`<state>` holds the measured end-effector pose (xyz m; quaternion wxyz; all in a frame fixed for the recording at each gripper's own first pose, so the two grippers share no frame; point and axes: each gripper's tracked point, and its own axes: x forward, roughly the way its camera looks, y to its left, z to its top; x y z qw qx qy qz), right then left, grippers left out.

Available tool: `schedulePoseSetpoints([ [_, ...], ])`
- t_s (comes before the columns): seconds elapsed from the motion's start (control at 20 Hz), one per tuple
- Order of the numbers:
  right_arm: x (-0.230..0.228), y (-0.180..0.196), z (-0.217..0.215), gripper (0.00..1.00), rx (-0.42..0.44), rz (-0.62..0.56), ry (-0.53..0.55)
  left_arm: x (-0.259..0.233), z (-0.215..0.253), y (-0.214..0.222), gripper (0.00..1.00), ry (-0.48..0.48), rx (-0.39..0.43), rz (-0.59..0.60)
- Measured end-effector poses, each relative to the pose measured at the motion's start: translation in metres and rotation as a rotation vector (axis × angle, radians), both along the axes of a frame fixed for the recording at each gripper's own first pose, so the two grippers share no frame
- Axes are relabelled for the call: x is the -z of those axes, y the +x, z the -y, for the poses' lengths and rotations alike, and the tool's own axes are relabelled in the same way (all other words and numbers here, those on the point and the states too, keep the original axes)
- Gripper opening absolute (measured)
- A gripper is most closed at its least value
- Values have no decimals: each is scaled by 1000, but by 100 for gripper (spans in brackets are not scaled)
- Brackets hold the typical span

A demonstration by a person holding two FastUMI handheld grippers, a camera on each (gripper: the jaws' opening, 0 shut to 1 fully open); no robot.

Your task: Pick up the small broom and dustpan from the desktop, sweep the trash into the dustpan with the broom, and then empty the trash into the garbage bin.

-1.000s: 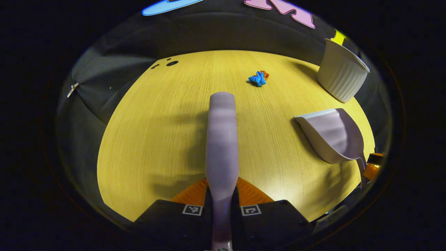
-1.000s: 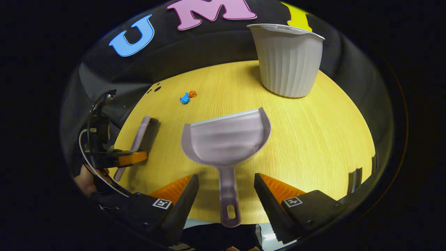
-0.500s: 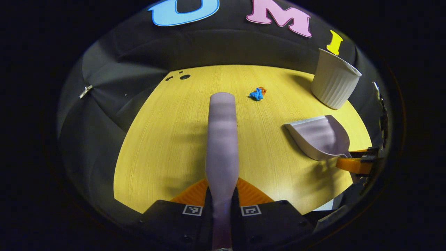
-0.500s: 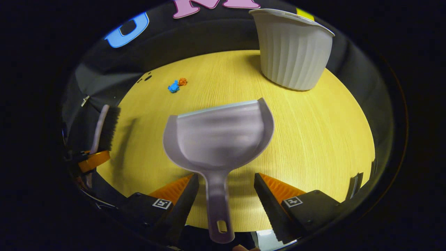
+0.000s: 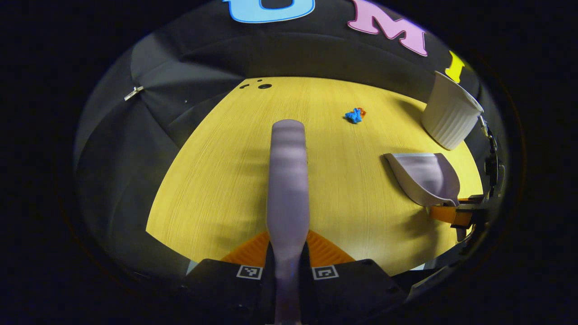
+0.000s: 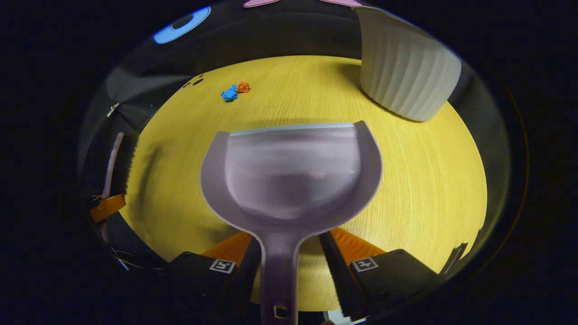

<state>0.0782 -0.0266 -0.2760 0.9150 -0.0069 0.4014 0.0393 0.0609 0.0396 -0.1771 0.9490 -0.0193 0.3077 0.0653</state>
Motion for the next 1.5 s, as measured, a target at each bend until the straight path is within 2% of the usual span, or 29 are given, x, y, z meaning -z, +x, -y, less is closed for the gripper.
schedulePoseSetpoints([
  [0.05,0,1,3,72,-14,-1,-28,1,0,1,25,-4,-11,0],
  [0.1,2,4,6,55,-31,8,-49,1,2,3,29,-10,-17,0],
  [0.15,0,4,4,48,-48,-2,-55,1,5,7,25,-15,-23,0],
  [0.2,2,5,4,40,-63,-9,-47,1,8,12,29,-20,-28,0],
  [0.3,-2,6,6,39,-113,-16,-13,-2,16,29,25,-17,-21,-1],
  [0.35,-2,6,10,31,-126,-14,-16,-5,19,37,25,-10,-9,0],
  [0.4,-3,8,13,43,-140,-8,-23,-8,21,43,25,-6,7,0],
  [0.45,-4,9,17,37,-152,-4,-34,-11,24,51,25,0,20,0],
  [0.7,-16,14,47,36,-174,11,-56,-29,24,110,25,76,91,-17],
  [0.75,-19,16,51,36,-178,16,-54,-31,22,124,29,102,104,-25],
  [0.8,-22,17,53,36,-184,19,-57,-32,21,136,25,128,119,-36],
  [0.9,-26,17,56,37,-211,21,-71,-33,25,170,29,182,175,-57],
  [1.0,-27,16,58,36,-236,21,-90,-39,27,199,25,233,223,-71],
  [1.25,-16,9,61,36,-284,-24,-115,-50,36,269,25,398,355,-106],
  [1.35,-14,9,59,36,-283,-32,-99,-59,50,292,26,515,468,-93],
  [1.5,-10,10,60,36,-307,-40,-104,-69,75,295,29,592,619,-110],
])
